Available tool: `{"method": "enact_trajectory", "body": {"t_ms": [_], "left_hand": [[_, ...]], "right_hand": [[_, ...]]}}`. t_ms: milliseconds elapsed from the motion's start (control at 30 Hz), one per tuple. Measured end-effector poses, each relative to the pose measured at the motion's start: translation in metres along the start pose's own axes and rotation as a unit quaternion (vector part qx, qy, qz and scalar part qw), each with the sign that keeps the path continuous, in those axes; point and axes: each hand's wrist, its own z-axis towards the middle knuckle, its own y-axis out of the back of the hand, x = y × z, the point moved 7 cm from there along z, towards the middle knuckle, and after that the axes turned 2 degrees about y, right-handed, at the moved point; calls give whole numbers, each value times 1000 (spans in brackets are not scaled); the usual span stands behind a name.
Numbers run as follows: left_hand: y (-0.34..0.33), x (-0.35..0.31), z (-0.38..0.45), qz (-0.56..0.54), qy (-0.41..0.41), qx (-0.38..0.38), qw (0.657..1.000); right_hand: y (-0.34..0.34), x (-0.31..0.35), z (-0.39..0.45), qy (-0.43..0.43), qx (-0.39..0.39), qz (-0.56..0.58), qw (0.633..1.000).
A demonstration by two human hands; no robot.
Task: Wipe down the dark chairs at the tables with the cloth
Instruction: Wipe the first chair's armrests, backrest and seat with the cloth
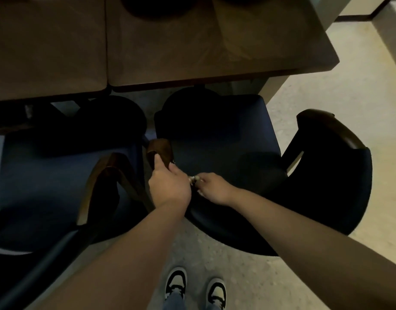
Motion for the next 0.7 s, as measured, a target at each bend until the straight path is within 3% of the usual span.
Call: {"method": "enact_trajectory", "body": {"t_ms": [233,333,433,567,700], "left_hand": [[0,-1,0,1,-12,-1,1000],[1,0,0,-1,-6,-10,1000],[1,0,0,-6,-1,-18,1000],[0,2,2,4,-6,-28,1000],[0,4,5,10,-15,-37,999]], "right_hand": [[3,17,-102,182,-60,-104,976],[7,15,-78,142,-55,-132,979],[1,1,-18,71,15,-246,966],[-13,-22,33,85,86,-363,924],[-13,-27,37,101,96,-351,926]]}}
